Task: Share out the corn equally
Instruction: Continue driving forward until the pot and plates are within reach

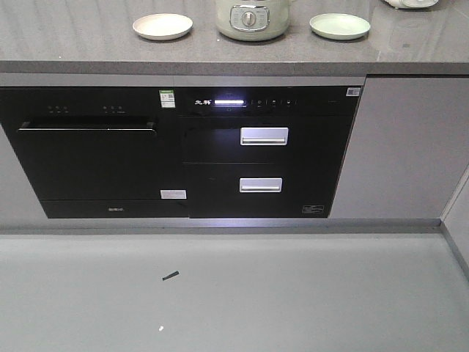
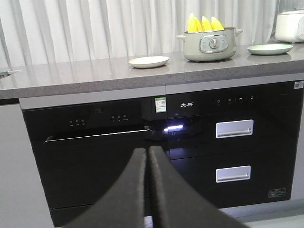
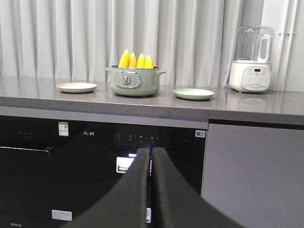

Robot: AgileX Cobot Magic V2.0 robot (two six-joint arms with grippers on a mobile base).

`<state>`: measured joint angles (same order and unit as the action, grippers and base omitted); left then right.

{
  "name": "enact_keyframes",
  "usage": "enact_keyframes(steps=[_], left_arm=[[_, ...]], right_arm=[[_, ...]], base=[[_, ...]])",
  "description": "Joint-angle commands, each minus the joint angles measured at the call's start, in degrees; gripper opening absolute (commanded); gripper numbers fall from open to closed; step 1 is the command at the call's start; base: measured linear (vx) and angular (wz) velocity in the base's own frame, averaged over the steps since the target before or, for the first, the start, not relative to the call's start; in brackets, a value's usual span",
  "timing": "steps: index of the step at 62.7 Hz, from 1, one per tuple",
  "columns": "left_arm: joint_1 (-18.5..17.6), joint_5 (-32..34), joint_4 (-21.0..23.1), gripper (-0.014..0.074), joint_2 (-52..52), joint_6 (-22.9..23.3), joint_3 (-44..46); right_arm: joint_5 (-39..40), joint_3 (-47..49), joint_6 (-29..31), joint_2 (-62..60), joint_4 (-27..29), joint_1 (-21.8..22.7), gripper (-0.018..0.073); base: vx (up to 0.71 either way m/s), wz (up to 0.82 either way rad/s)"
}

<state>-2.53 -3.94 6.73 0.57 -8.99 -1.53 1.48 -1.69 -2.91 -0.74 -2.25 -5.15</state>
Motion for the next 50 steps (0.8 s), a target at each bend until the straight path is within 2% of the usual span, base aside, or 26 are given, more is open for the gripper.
enact_keyframes(steps=[1, 50], left_arm=[[0.0, 3.9, 0.1, -0.0007, 1.0, 0.5, -0.2], [0.0, 3.9, 0.1, -0.0007, 1.0, 0.5, -0.2]], right_arm=[[4.5, -0.4, 0.2, -0.3, -0.4, 0.0, -0.0004], [4.5, -0.4, 0.2, -0.3, -0.4, 0.0, -0.0004]], base=[[0.06, -0.03], [0.07, -0.03]])
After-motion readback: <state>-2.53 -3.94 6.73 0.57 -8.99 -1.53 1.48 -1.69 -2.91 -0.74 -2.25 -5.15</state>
